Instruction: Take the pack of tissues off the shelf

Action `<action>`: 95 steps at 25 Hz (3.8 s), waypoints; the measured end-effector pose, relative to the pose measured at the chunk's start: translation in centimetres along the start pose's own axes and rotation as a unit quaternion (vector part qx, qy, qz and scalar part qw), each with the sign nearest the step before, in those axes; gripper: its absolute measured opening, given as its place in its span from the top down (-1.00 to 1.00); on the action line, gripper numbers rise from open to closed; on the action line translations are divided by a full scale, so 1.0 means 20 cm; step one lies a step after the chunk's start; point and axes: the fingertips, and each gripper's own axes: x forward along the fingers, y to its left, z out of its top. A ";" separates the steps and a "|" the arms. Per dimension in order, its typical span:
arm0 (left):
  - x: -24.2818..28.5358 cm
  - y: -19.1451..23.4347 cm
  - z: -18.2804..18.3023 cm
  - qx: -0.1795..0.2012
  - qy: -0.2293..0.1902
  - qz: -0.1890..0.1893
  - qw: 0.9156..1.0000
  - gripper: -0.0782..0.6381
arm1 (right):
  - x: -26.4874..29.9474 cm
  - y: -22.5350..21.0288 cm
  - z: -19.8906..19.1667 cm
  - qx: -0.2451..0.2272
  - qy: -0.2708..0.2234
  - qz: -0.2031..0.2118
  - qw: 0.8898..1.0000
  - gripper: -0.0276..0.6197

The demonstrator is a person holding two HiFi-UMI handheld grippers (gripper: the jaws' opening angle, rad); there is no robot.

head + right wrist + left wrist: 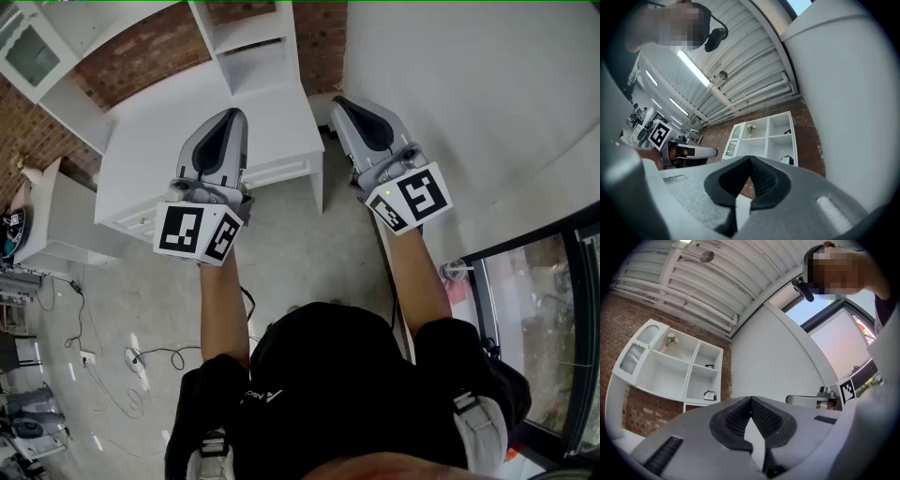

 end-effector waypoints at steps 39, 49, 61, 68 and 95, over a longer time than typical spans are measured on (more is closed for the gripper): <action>0.99 0.70 -0.19 0.012 -0.040 0.081 0.996 0.47 | 0.62 -0.71 -0.40 -0.015 0.009 0.027 0.999 0.91; 1.52 1.22 -0.27 0.020 -0.045 0.072 0.996 0.01 | 1.18 -0.97 -0.61 -0.042 0.008 0.014 0.999 0.91; 2.06 1.53 -0.36 0.020 0.002 0.099 0.995 -0.47 | 1.47 -1.22 -0.75 -0.050 0.002 0.029 0.998 0.91; 2.35 1.66 -0.47 0.052 0.071 0.138 0.986 -0.58 | 1.55 -1.39 -0.76 -0.037 -0.019 0.051 0.998 0.91; 2.58 1.87 -0.69 0.064 0.151 0.221 0.961 -0.06 | 1.53 -1.65 -0.91 -0.009 -0.027 0.061 0.998 0.91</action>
